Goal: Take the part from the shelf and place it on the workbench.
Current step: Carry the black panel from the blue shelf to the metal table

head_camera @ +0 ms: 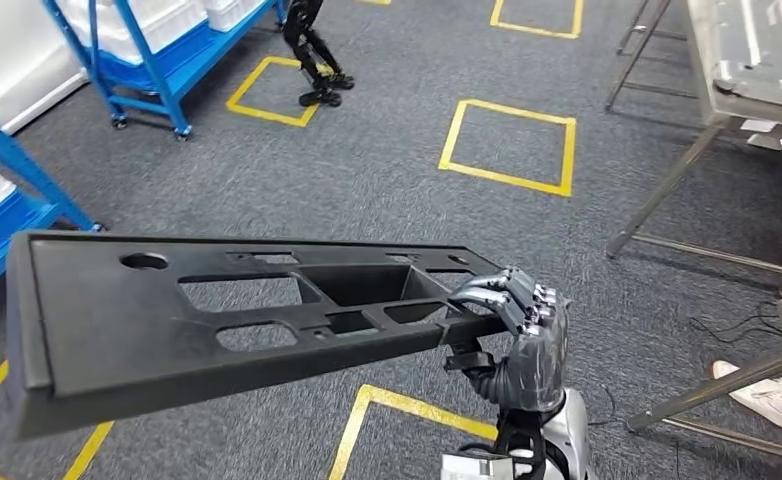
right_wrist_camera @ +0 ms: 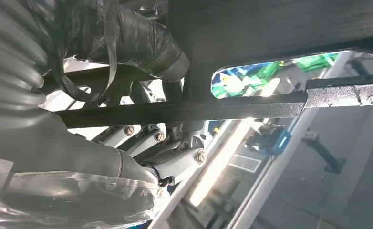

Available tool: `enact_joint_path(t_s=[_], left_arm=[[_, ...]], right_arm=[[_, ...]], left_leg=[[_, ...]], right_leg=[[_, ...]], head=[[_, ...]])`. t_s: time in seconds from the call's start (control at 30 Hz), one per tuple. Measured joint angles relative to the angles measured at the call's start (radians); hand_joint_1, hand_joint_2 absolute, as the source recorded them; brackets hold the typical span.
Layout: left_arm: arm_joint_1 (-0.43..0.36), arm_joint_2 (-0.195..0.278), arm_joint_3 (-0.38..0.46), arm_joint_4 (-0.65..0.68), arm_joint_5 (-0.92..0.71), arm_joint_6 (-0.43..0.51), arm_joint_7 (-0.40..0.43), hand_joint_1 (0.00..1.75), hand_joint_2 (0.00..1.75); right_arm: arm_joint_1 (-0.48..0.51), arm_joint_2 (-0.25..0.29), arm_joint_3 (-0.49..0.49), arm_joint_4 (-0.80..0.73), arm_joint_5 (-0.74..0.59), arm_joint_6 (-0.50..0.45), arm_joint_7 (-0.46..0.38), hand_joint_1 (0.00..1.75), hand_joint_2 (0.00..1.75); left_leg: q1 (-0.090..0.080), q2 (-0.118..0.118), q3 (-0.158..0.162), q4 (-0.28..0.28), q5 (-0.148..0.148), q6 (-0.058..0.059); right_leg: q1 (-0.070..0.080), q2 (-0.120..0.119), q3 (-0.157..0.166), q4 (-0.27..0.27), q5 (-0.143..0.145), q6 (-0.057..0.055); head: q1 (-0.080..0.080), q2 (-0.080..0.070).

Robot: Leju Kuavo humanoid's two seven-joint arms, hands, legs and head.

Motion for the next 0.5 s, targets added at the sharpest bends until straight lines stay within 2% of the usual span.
enact_joint_path(t_s=[0.03, 0.1, 0.13, 0.17, 0.23, 0.27, 0.3, 0.33, 0.37, 0.4, 0.43, 0.5], left_arm=[[0.000, 0.000, -0.002, 0.000, -0.004, -0.001, 0.006, 0.00, 1.75], [-0.002, 0.000, -0.008, 0.000, -0.011, -0.004, 0.019, 0.00, 1.75], [-0.002, 0.000, -0.011, 0.000, -0.014, -0.005, 0.025, 0.00, 1.75], [-0.003, 0.000, -0.014, 0.000, -0.016, -0.006, 0.028, 0.00, 1.75], [-0.004, 0.000, -0.016, 0.000, -0.017, -0.007, 0.031, 0.00, 1.75], [-0.003, 0.001, -0.016, 0.000, -0.017, -0.007, 0.031, 0.00, 1.75], [-0.002, 0.001, -0.016, 0.000, -0.017, -0.008, 0.033, 0.00, 1.75], [-0.003, 0.002, -0.016, 0.000, -0.018, -0.008, 0.034, 0.00, 1.75], [-0.003, 0.002, -0.016, 0.000, -0.018, -0.008, 0.036, 0.00, 1.75], [-0.005, 0.002, -0.016, 0.000, -0.019, -0.007, 0.037, 0.00, 1.75], [-0.006, 0.002, -0.017, 0.000, -0.020, -0.007, 0.039, 0.00, 1.75], [-0.009, 0.002, -0.017, 0.000, -0.022, -0.007, 0.041, 0.00, 1.75]], right_arm=[[0.004, 0.000, -0.002, -0.003, 0.007, 0.000, 0.005, 1.75, 1.75], [0.014, -0.001, -0.008, -0.013, 0.021, 0.002, 0.016, 1.75, 1.75], [0.019, -0.002, -0.011, -0.019, 0.026, 0.003, 0.019, 1.75, 1.75], [0.023, -0.002, -0.014, -0.023, 0.030, 0.004, 0.022, 1.75, 1.75], [0.026, -0.003, -0.018, -0.029, 0.034, 0.005, 0.023, 1.75, 1.75], [0.027, -0.003, -0.020, -0.030, 0.034, 0.005, 0.023, 1.75, 1.75], [0.030, -0.004, -0.022, -0.030, 0.035, 0.005, 0.023, 1.75, 1.75], [0.033, -0.004, -0.023, -0.030, 0.035, 0.006, 0.025, 1.75, 1.75], [0.036, -0.004, -0.025, -0.031, 0.037, 0.006, 0.027, 1.75, 1.75], [0.038, -0.005, -0.026, -0.031, 0.038, 0.007, 0.029, 1.75, 1.75], [0.039, -0.005, -0.026, -0.032, 0.040, 0.009, 0.032, 1.75, 1.75], [0.039, -0.005, -0.026, -0.036, 0.044, 0.014, 0.036, 1.75, 1.75]], left_leg=[[0.000, -0.013, 0.005, -0.012, -0.002, 0.002], [-0.002, 0.004, 0.006, -0.019, 0.002, 0.010], [-0.002, 0.016, 0.009, -0.024, 0.005, 0.016], [-0.002, 0.030, 0.011, -0.030, 0.009, 0.024], [-0.005, 0.059, 0.014, -0.037, 0.011, 0.035], [-0.007, 0.075, 0.014, -0.037, 0.010, 0.038], [-0.009, 0.090, 0.014, -0.037, 0.009, 0.039], [-0.011, 0.105, 0.015, -0.037, 0.007, 0.040], [-0.012, 0.119, 0.016, -0.036, 0.005, 0.039], [-0.012, 0.131, 0.019, -0.036, 0.002, 0.038], [-0.013, 0.141, 0.022, -0.036, 0.000, 0.036], [-0.016, 0.159, 0.028, -0.036, -0.007, 0.029]], right_leg=[[-0.001, 0.011, -0.006, 0.002, 0.002, 0.006], [-0.006, 0.026, -0.013, 0.000, 0.006, 0.020], [-0.005, 0.011, -0.017, 0.006, 0.002, 0.025], [-0.003, -0.016, -0.028, 0.028, -0.013, 0.029], [-0.001, -0.080, -0.075, 0.129, -0.069, 0.037], [-0.003, -0.094, -0.108, 0.196, -0.099, 0.041], [-0.005, -0.100, -0.134, 0.248, -0.116, 0.043], [-0.007, -0.102, -0.145, 0.270, -0.115, 0.044], [-0.007, -0.105, -0.135, 0.251, -0.096, 0.044], [-0.007, -0.112, -0.105, 0.197, -0.065, 0.042], [-0.004, -0.130, -0.065, 0.123, -0.034, 0.038], [0.008, -0.160, -0.007, 0.014, -0.001, 0.025]], head=[[0.000, 0.000], [0.000, 0.000], [0.000, 0.000], [0.000, 0.000], [0.000, 0.000], [0.000, 0.000], [0.000, 0.000], [0.000, 0.000], [0.000, 0.000], [0.000, 0.000], [0.000, 0.000], [0.000, 0.000]])
